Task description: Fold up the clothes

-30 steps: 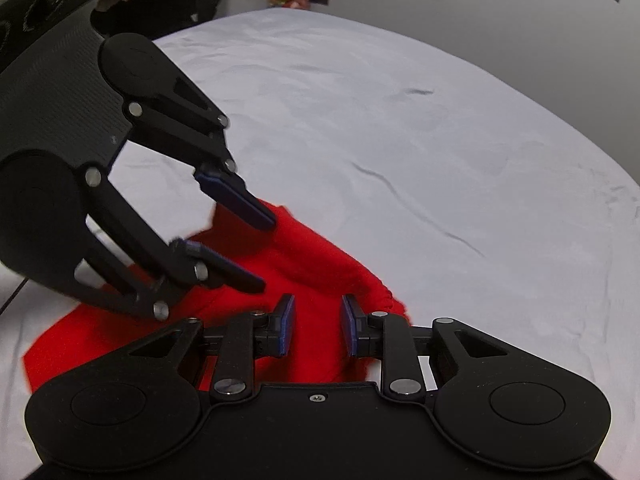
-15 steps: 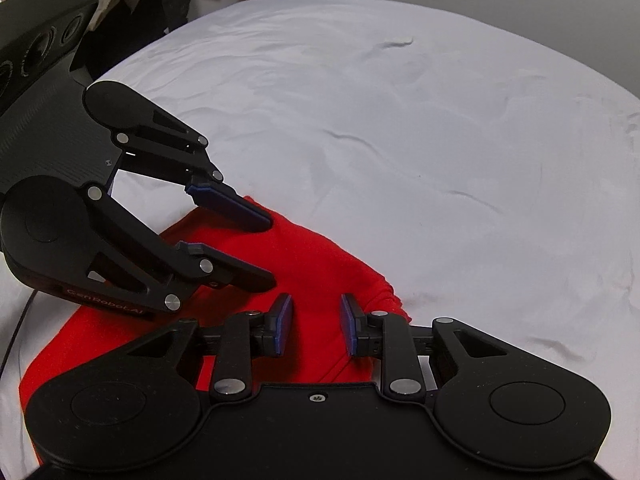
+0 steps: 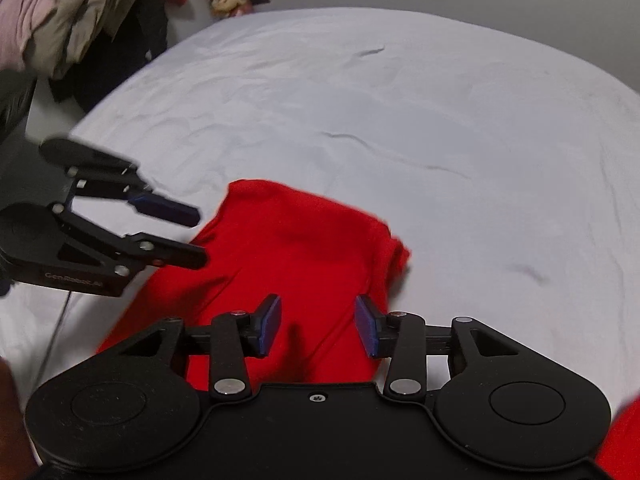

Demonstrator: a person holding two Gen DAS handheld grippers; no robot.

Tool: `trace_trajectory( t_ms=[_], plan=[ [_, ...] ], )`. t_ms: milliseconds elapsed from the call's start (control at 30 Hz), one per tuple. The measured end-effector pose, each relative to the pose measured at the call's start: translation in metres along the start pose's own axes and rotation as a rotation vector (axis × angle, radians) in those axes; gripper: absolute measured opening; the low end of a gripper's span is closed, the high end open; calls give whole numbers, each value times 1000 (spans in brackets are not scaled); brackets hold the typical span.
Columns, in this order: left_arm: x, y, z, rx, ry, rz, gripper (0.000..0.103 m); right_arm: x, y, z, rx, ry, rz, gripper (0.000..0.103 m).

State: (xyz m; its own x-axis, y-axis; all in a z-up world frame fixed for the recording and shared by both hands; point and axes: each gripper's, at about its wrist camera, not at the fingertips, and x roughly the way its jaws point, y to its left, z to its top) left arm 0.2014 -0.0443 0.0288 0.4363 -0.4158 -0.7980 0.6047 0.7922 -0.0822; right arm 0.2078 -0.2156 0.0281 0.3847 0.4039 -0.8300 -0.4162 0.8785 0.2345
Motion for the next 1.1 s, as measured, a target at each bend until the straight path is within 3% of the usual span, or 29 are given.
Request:
trace_trajectory(
  t_ms=[67, 167, 300, 400, 433, 600, 700, 800, 1000, 1100],
  plan=[
    [15, -12, 0, 5, -10, -30, 33, -13, 15, -16, -37, -20, 31, 38],
    [30, -38, -8, 44, -1, -66, 20, -19, 39, -37, -112, -39, 48, 37],
    [47, -62, -20, 79, 27, -78, 19, -10, 63, -64, -164, -35, 41, 31],
    [58, -67, -26, 61, 48, -54, 19, 3, 67, -73, -150, -44, 22, 9],
    [63, -67, -28, 42, 62, -43, 19, 7, 65, -75, -129, -39, 14, 8],
    [74, -55, -36, -3, 77, -4, 17, 20, 56, -83, -102, -7, -75, 1],
    [70, -51, -37, -17, 77, 20, 17, 13, 48, -88, -74, -9, -100, 0],
    [58, -49, -39, -19, 65, 44, 17, -3, 44, -96, -69, -15, -188, 1],
    [20, -59, -55, -35, -6, 0, 17, -46, 58, -115, -28, -94, -65, 4],
    [24, -72, -56, 14, 2, 4, 17, -44, 81, -125, -42, -75, 3, 4]
  ],
)
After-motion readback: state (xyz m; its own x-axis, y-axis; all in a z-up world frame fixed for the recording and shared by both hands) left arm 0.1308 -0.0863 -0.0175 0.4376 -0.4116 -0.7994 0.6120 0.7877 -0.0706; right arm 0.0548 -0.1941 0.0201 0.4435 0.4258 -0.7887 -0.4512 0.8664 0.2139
